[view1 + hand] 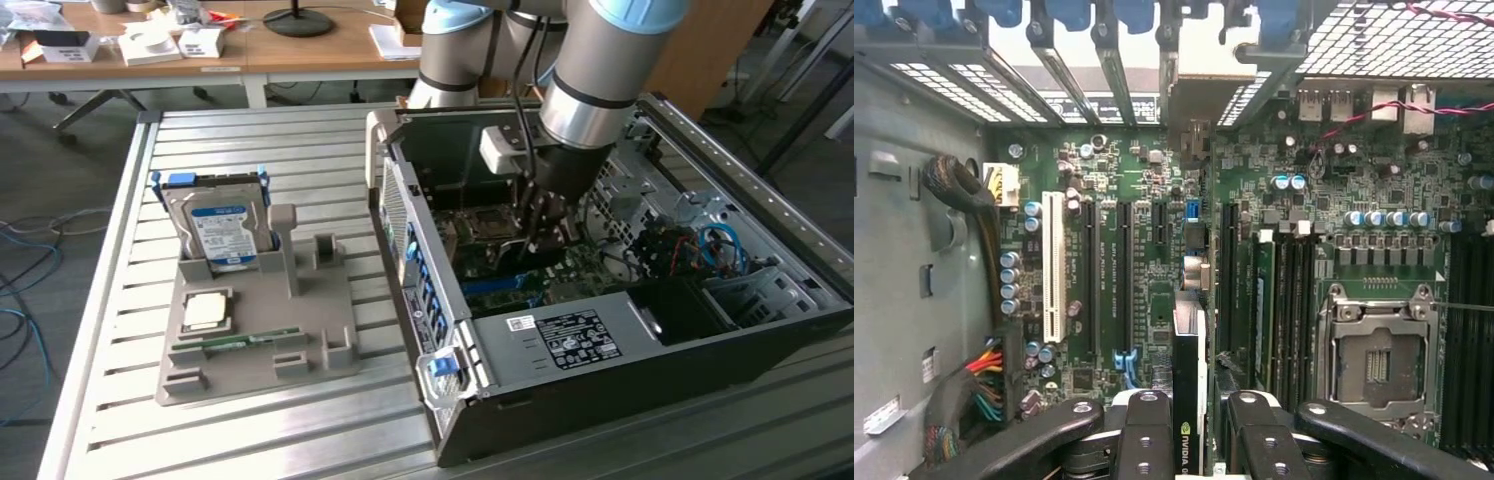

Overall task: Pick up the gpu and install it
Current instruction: 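Insert the gpu into the slot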

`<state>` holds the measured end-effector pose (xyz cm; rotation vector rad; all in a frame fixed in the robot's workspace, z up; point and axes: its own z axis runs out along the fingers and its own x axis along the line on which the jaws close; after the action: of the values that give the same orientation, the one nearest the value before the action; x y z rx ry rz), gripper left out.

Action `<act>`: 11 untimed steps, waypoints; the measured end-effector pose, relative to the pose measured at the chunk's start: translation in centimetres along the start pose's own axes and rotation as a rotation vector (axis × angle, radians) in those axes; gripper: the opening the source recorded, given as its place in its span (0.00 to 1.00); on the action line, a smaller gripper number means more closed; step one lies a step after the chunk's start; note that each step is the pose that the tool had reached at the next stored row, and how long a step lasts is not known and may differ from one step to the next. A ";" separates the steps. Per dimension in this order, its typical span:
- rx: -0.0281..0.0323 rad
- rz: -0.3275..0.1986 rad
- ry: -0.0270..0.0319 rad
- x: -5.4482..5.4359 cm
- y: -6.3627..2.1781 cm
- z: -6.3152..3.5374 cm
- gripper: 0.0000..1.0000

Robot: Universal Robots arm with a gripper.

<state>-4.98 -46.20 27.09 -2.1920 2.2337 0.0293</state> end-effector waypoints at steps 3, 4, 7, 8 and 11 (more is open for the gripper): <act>0.0000 0.000 0.0017 0.0 0.34 0.06 0.26; 0.0001 0.000 0.0027 0.0 0.44 0.09 0.26; 0.0001 0.001 0.0044 0.0 0.51 0.21 0.26; 0.0000 0.001 0.0045 0.0 0.52 0.24 0.26; 0.0001 0.005 0.0053 0.0 0.59 0.28 0.26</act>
<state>-5.56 -46.16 26.82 -2.1892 2.2418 0.0235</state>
